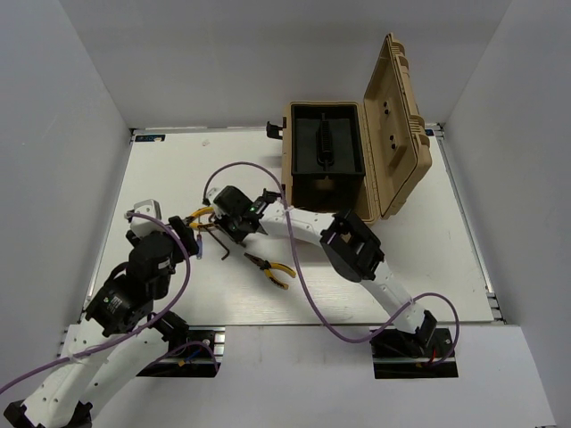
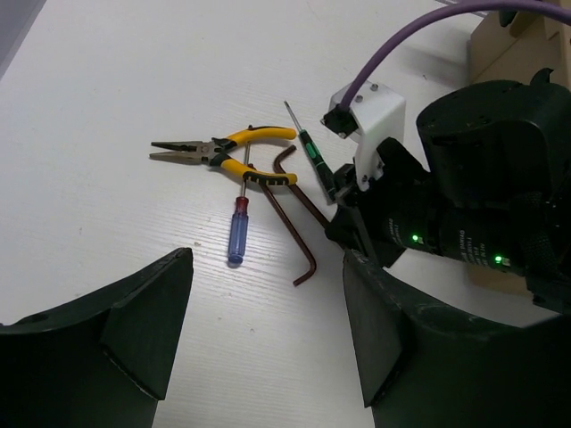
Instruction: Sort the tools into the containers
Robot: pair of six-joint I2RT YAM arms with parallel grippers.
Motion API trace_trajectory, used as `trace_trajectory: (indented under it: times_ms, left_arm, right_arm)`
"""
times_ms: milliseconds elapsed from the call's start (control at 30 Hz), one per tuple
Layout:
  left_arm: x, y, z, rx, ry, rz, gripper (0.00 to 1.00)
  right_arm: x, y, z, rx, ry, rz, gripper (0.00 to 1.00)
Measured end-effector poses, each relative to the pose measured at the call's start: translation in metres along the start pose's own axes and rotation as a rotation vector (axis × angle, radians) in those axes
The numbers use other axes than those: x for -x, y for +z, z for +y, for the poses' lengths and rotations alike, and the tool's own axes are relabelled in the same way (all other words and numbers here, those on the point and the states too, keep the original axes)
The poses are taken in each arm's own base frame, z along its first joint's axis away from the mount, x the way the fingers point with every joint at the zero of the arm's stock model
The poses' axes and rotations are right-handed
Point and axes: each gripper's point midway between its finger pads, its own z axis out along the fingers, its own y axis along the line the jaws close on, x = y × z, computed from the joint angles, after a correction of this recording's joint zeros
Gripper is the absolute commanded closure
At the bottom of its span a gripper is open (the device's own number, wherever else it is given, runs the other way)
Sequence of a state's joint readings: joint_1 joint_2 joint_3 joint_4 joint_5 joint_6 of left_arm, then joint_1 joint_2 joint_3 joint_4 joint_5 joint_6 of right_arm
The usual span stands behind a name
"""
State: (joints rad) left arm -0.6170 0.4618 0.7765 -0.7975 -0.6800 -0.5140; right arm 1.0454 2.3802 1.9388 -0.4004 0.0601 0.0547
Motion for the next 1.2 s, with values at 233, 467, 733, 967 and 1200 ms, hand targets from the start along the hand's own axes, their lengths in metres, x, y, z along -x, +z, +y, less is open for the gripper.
trace_trajectory:
  times_ms: [233,467,733,967,1200]
  left_arm:
    - [-0.014,0.012,-0.014,-0.011,0.016,0.071,0.23]
    - [-0.083,0.035,-0.028,0.009,-0.001,0.288,0.25]
    - [-0.122,0.034,-0.031,-0.005,-0.110,0.373,0.27]
    - [-0.114,0.030,-0.034,-0.034,-0.206,0.328,0.28]
    - [-0.114,0.031,-0.036,-0.034,-0.236,0.325,0.28]
  right_arm:
    - [-0.029,-0.035,-0.009,0.046,0.026,0.141,1.00]
    - [-0.015,-0.079,-0.006,0.099,0.030,0.147,1.00]
    - [0.007,-0.108,0.002,0.137,0.020,0.084,1.00]
    - [0.012,-0.119,0.001,0.145,0.021,0.090,1.00]
    - [0.052,-0.165,-0.006,0.134,-0.024,-0.034,1.00]
